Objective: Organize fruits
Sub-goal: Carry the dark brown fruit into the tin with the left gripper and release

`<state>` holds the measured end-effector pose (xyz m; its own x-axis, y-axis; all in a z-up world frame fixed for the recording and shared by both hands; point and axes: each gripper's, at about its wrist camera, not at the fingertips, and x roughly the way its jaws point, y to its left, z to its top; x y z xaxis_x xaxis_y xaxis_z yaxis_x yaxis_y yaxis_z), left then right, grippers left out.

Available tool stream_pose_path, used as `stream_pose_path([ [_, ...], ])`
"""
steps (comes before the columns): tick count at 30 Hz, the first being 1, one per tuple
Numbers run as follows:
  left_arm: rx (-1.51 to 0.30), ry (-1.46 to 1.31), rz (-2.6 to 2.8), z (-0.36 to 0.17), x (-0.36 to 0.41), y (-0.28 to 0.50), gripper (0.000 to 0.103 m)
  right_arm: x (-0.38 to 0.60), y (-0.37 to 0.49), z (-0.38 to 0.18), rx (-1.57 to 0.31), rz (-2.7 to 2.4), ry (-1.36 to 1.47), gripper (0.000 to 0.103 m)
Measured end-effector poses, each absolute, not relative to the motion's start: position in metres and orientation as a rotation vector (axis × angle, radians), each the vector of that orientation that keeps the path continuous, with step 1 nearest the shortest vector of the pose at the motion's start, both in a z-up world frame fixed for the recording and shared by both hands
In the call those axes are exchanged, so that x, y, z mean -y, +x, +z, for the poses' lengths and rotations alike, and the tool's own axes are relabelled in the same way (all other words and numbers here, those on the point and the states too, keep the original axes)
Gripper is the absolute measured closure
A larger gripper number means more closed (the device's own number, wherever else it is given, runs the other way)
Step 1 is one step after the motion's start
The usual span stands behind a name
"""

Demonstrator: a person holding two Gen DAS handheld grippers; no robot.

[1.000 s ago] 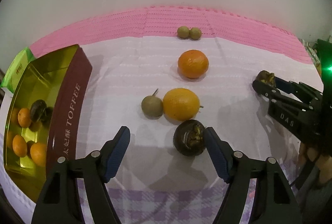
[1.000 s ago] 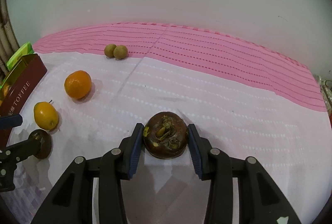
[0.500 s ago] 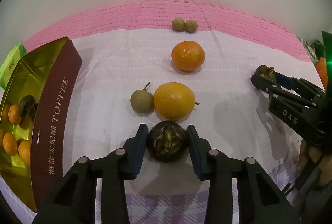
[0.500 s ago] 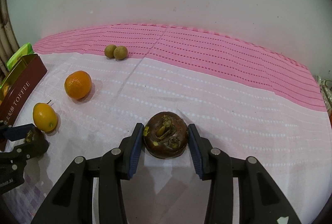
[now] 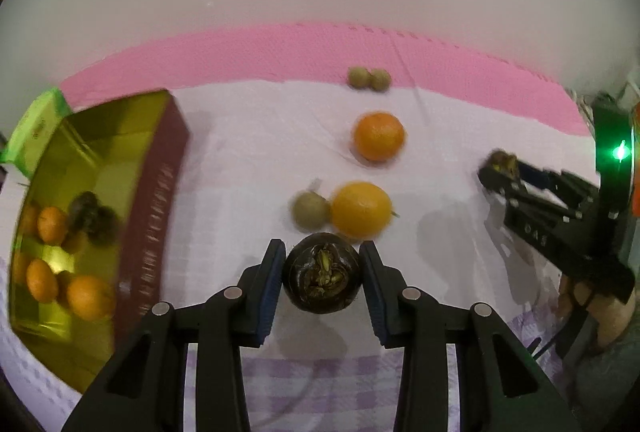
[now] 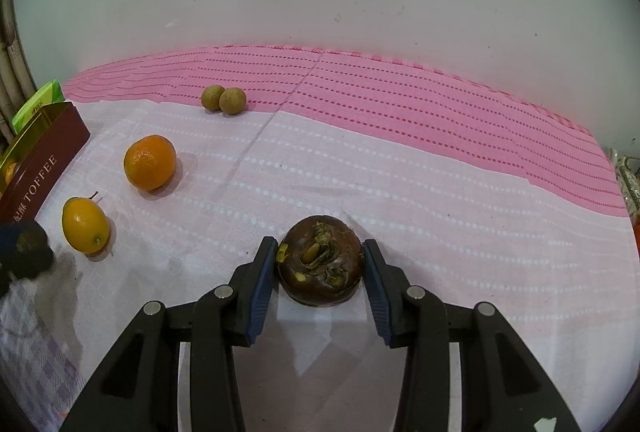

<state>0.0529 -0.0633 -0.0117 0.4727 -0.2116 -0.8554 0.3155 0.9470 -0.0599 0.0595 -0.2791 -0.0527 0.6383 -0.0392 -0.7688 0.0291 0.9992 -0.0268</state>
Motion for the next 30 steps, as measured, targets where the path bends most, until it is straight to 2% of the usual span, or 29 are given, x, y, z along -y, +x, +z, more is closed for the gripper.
stream_pose_path([
  [7,-0.971,0.075,-0.221,0.017,0.005,0.067,0.064,0.280,0.059,-0.053,-0.877,-0.039,-0.013,0.063],
  [14,-0.977,0.060,-0.082,0.023,-0.073,0.085,0.064,0.280,0.062,-0.053,-0.879,-0.050,-0.021,0.060],
  [23,-1.012,0.075,0.021,0.003,-0.143,0.100,0.064,0.280,0.062,-0.053,-0.877,-0.054,-0.026,0.060],
  [30,-1.027,0.072,0.038,-0.014,-0.159,0.110,0.064,0.282,0.062,-0.052,-0.878,-0.052,-0.023,0.060],
])
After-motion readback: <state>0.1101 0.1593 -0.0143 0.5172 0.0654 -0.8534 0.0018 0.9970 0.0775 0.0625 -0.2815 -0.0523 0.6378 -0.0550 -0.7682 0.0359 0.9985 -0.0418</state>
